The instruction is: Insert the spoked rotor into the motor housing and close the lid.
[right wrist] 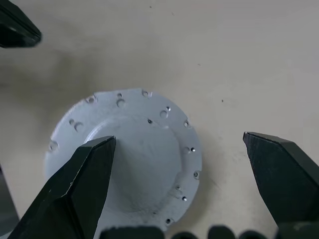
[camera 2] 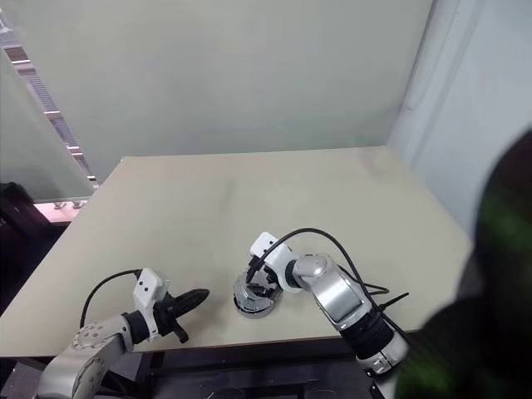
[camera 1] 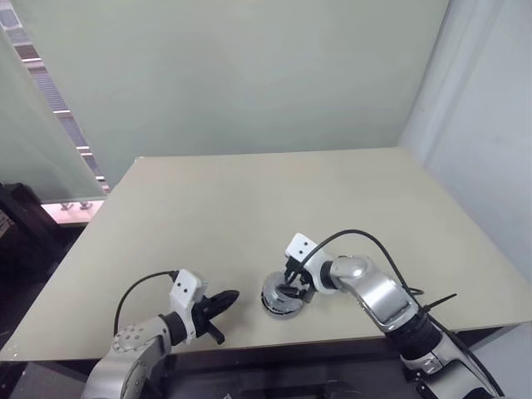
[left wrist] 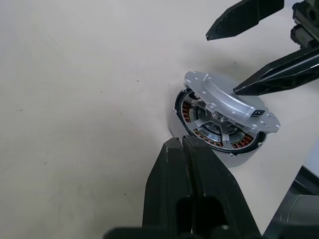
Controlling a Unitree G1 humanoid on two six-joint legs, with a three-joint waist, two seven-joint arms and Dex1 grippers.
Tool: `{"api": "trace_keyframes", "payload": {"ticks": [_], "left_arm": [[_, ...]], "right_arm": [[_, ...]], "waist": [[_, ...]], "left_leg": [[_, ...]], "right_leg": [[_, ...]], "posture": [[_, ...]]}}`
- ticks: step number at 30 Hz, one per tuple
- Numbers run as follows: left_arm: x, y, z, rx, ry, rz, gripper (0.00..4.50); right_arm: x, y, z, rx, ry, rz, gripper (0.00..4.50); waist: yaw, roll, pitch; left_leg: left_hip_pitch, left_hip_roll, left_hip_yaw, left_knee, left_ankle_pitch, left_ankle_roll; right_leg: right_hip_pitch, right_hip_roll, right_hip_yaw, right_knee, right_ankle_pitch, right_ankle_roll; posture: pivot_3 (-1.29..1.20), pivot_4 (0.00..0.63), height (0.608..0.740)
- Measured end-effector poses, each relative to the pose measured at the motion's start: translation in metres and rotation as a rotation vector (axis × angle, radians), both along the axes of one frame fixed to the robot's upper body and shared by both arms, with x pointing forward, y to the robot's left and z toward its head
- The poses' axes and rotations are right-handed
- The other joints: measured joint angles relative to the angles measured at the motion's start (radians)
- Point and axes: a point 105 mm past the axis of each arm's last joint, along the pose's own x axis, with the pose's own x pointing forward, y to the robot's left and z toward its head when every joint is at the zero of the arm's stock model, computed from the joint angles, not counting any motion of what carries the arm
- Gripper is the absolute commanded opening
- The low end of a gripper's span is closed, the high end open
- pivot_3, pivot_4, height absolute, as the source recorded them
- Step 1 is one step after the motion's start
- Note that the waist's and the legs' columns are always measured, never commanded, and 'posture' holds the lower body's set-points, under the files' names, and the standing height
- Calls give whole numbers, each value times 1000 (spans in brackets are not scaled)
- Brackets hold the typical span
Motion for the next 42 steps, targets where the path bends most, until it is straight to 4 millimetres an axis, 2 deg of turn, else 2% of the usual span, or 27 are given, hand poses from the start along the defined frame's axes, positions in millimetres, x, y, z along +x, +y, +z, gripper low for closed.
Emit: {"api": "trace_keyframes", "payload": {"ticks": [7,13,17,21,29,37,40,42], "left_arm": [[0,0,0,1,0,1,17],[1,-1,1,1,-4,-2,17],[1,-1,1,1,-6,-3,17],[2,-1,2,1,-8,-5,17],[0,2,1,16,0,-7,17],[-1,4,1,26,4,-15,17],[-1,5,1,30,5,-16,0],[-1,5,1,31,5,-16,0]], "right_arm": [[8,-3,10,158,12,13,4500],[0,-5,25,297,52,119,4500],[-6,-16,15,290,95,167,4500],[-7,-18,2,298,131,188,4500],[-10,-7,-18,306,169,224,4500],[-4,-5,-25,259,161,240,4500],[-4,-5,-28,257,167,234,3915],[-4,-3,-27,257,167,234,3254]], "waist": [[0,0,0],[0,0,0],[0,0,0],[-1,0,0],[0,0,0],[0,0,0],[0,0,0],[0,0,0]], "left_leg": [[0,0,0,0,0,0],[0,0,0,0,0,0],[1,0,0,0,0,0],[2,1,1,0,0,0],[2,0,2,0,0,0],[3,0,1,0,0,0],[3,0,1,0,0,0],[3,0,1,0,0,0]], "right_leg": [[0,0,0,0,0,0],[1,0,0,0,0,0],[1,0,0,0,0,0],[1,1,1,1,0,0],[2,1,2,1,0,0],[2,1,2,1,0,0],[2,1,2,1,0,0],[2,1,2,1,0,0]], "posture": [[0,0,740],[0,0,740],[0,0,740],[0,0,740],[0,0,740],[0,0,740],[0,0,740],[0,0,740]]}}
